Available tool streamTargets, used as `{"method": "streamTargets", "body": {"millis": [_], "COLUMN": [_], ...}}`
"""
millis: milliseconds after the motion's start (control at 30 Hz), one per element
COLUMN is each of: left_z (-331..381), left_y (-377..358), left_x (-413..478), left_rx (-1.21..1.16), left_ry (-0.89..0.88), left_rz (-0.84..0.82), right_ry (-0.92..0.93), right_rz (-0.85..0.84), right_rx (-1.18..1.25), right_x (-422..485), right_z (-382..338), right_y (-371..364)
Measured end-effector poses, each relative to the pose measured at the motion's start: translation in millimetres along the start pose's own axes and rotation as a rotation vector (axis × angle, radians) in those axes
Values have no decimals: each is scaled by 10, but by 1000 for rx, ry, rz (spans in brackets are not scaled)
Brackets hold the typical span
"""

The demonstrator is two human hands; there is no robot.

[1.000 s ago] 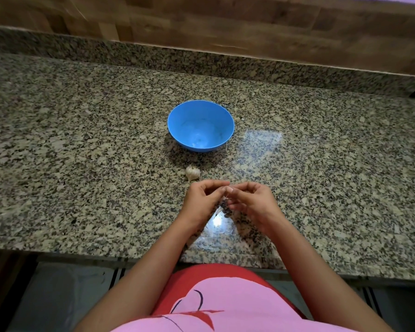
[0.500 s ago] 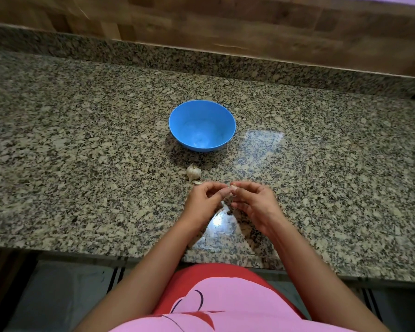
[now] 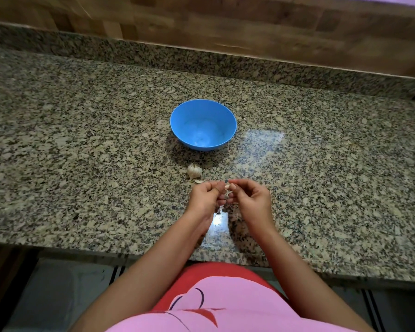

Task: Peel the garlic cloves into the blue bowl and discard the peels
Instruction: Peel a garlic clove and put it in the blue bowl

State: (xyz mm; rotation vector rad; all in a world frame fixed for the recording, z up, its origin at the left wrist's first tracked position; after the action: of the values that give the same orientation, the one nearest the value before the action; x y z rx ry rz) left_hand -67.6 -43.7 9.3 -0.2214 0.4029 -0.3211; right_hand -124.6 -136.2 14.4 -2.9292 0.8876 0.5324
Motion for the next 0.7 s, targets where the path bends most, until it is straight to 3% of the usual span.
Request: {"method": "streamTargets", "body": {"millis": [167,333,500,700], "left_z": [6,-8,-30,39], "left_y": [-1,55,26,105], "left_x": [-28,-26,-5,63], "left_rx": [111,768,775,706], "left_ry": [-48,-353,-402,-371], "left_rz": [-50,-46,-62,2], "right_ry": [-278,-418,-450,-441], "right_rz": [-160,-216,-187,-175], "right_rx": [408,499,548,283], "right_x": [25,19,39,48], "right_z": [11,-58,-52,-41], "right_y": [3,52,53,137]}}
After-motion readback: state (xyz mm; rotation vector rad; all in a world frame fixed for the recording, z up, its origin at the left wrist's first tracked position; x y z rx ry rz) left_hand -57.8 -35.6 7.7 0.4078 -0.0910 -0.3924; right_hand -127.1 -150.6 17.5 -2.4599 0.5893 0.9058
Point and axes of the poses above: each hand's wrist, its own x-axis towards the middle knuckle, its own y-axis out of the back of the hand, z = x × y, the point moved 1 cm from there along x, towards the middle knuckle, and after that the axes turned 11 degrees about -y, right-handed, at the moved point
